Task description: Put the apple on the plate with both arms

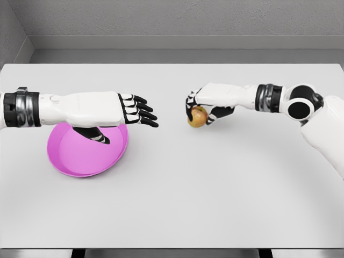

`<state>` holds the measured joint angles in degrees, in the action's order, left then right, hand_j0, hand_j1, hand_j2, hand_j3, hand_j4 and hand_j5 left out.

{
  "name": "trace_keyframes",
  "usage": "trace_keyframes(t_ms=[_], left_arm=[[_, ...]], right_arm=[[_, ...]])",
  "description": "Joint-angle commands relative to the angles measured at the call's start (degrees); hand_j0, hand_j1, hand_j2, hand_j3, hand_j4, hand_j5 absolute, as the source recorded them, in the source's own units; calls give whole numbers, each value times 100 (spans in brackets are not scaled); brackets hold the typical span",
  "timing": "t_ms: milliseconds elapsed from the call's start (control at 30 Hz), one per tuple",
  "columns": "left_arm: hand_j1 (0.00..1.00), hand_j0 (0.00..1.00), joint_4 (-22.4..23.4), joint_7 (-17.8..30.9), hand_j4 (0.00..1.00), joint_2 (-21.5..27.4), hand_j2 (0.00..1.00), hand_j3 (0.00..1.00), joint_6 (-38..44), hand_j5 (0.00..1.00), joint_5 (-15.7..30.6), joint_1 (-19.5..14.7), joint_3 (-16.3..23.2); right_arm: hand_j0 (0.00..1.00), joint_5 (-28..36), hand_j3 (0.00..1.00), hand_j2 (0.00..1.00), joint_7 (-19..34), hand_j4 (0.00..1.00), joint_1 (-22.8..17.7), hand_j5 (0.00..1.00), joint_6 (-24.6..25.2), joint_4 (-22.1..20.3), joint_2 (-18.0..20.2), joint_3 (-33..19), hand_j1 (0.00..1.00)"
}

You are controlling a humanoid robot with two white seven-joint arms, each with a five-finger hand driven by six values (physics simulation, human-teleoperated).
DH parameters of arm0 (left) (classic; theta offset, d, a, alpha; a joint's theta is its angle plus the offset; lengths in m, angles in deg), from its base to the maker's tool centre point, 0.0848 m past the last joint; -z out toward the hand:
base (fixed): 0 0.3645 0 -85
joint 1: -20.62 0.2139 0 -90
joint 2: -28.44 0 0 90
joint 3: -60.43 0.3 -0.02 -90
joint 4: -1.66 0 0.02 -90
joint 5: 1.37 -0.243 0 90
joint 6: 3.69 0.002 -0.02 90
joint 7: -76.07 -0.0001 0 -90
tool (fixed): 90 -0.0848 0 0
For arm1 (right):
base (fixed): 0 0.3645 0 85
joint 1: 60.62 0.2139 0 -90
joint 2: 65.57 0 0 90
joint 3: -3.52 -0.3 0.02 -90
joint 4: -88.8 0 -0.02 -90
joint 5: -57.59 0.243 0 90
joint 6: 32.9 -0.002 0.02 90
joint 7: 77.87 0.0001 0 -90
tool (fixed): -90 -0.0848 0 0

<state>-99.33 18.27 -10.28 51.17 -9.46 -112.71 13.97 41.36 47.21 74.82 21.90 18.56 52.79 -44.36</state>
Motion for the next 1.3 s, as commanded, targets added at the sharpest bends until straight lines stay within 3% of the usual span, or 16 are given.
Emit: trace_keyframes(t_ms=[0,33,67,133,300,433,533,633,733,833,867,900,933,1033,1167,1267], left_arm=[[100,100,0,-3,100,4,100,100,15,100,36,0,-4],[100,100,0,-3,100,4,100,100,15,100,36,0,-4],[100,100,0,-3,100,4,100,100,15,100,36,0,5],[100,100,0,-3,100,4,100,100,15,100,36,0,-4],[100,100,0,-3,100,4,100,100,15,100,36,9,-4],[100,100,0,-3,100,4,100,100,15,100,36,0,5],[100,100,17,6,100,-31,100,100,15,100,0,-105,128],[100,100,193,6,100,-671,100,100,15,100,-8,-808,1085],[100,100,501,-29,100,-1384,100,100,15,100,62,-1476,1464],[100,100,1238,23,100,-1586,100,100,15,100,-61,-1617,1473],[100,100,1863,182,100,-2341,100,100,15,100,-640,-1670,1482],[100,100,2100,199,100,-2719,100,100,15,100,-1036,-1731,1490],[100,100,2145,199,100,-2843,100,100,15,100,-1256,-1758,1490],[100,100,2145,234,100,-2896,100,100,15,100,-1291,-1811,1499],[100,100,2136,252,100,-2931,100,100,15,100,-1353,-1802,1842],[100,100,2136,252,100,-2940,100,100,15,100,-1634,-1802,1877]], right_arm=[[37,41,37,37,-7,37,0,37,20,-148,-23,86,37],[47,41,47,47,-7,47,0,47,20,-148,-23,77,47],[68,33,68,68,-7,68,-9,68,20,-148,-23,77,68],[100,41,100,100,-7,100,0,100,20,-148,-32,69,100],[100,59,100,100,-7,100,-53,100,20,-25,30,-265,100],[100,94,100,100,-7,100,-413,100,20,862,478,-1900,100],[100,94,100,100,-7,100,-422,100,20,1267,557,-2243,100],[100,103,100,100,-7,100,-422,100,20,1267,706,-2252,100],[100,103,100,100,-7,100,-448,100,20,1241,733,-2243,100],[100,94,100,100,-7,100,-457,100,20,1214,759,-2243,100],[100,94,100,100,-7,100,-457,100,20,1206,759,-2234,100],[100,94,100,100,-7,100,-448,100,20,1205,759,-2225,100],[100,94,100,100,-7,100,-448,100,20,1205,759,-2217,100],[100,94,100,100,-7,100,-466,100,20,1161,750,-2199,100],[100,85,100,100,-7,100,-536,100,20,1162,750,-2190,100],[100,85,100,100,-7,100,-554,100,20,1162,750,-2190,100]])
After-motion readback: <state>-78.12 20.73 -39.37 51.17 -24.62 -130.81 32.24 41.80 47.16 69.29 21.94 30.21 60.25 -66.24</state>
